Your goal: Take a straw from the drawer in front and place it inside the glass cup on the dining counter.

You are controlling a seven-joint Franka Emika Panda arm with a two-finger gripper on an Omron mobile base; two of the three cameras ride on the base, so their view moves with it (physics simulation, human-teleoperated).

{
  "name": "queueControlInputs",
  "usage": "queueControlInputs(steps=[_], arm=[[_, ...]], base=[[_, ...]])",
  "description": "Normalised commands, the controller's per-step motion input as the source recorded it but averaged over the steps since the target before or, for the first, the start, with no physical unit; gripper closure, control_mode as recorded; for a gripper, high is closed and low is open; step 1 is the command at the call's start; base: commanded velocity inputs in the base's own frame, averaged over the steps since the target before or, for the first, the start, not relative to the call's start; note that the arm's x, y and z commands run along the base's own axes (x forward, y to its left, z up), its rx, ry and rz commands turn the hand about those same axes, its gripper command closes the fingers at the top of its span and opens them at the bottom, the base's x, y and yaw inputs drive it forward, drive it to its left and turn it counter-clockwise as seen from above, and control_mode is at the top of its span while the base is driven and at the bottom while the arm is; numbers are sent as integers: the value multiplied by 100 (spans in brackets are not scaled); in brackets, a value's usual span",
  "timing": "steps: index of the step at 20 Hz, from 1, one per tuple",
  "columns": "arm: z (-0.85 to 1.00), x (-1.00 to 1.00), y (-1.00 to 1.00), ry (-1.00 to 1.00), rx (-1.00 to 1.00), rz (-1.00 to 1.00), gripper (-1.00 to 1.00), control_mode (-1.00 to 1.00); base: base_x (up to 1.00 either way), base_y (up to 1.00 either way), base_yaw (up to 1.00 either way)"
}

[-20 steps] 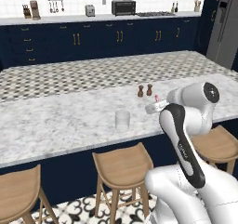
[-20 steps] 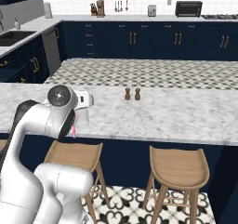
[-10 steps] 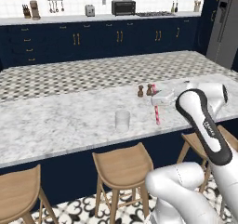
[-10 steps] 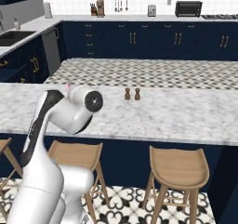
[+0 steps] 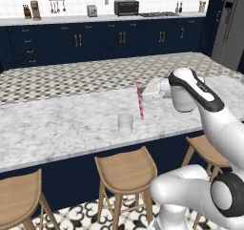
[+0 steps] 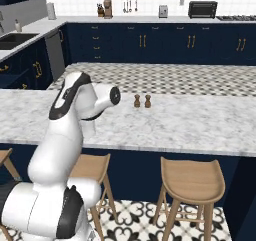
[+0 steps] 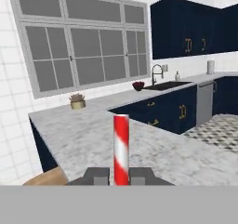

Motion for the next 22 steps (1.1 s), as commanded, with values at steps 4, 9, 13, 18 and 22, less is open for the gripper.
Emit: queueControlInputs(steps=[4,9,13,18,22], arm=[[-18,68,23,0,2,23,100,-100],[-38,57,17,0,1,21,100,-100],[-41,60,9,1,2,18,100,-100],[-33,61,6,5,2,15,100,-100],[-28,41,4,2,2,14,100,-100]], base=[[0,0,0],[0,0,0],[0,0,0],[0,0,0],[0,0,0]])
